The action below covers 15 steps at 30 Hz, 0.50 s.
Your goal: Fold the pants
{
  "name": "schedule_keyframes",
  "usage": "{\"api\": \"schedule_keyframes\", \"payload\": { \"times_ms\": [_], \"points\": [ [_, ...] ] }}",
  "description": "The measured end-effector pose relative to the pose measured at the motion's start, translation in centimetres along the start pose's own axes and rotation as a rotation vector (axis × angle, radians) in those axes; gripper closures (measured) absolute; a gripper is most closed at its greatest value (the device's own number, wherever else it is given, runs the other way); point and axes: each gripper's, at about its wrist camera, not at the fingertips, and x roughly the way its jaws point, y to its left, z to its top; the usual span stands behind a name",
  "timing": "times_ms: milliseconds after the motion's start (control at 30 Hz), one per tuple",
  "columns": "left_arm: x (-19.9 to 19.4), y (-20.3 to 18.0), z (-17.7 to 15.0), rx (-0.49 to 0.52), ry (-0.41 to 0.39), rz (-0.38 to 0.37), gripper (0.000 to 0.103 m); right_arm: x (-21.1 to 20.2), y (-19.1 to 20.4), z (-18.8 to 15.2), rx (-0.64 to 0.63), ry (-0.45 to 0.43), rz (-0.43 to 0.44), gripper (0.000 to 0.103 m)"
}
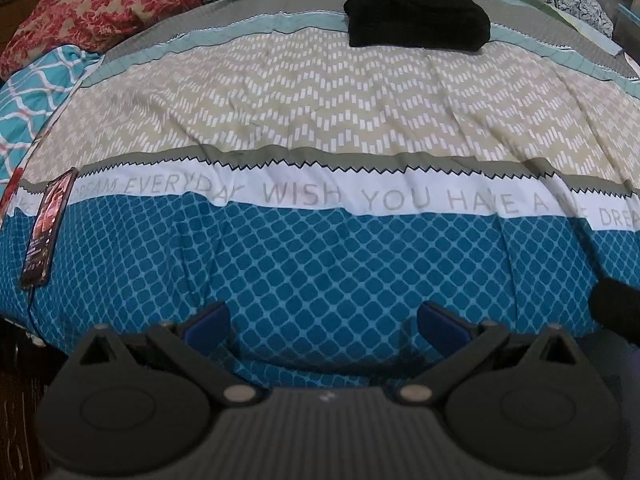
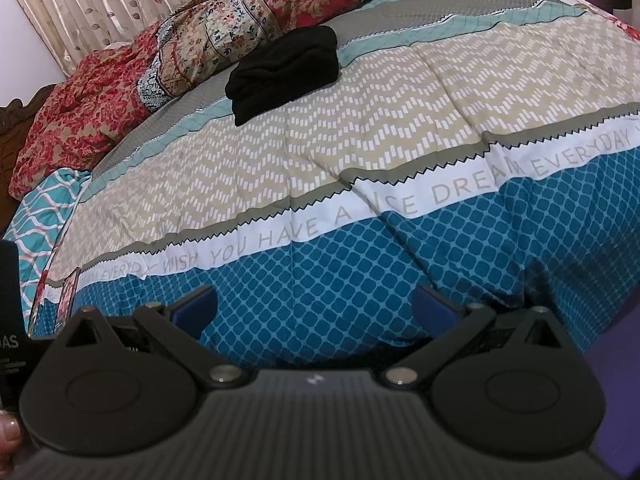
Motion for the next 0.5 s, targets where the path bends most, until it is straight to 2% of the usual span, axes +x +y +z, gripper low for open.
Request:
{"api": "schedule_keyframes", "payload": {
  "times_ms": [500],
  "points": [
    [0.58, 0.08, -0.16, -0.001, 0.027, 0.011, 0.000, 0.20, 0.01, -0.13, -0.001, 0.015, 0.002, 0.000]
  ]
}}
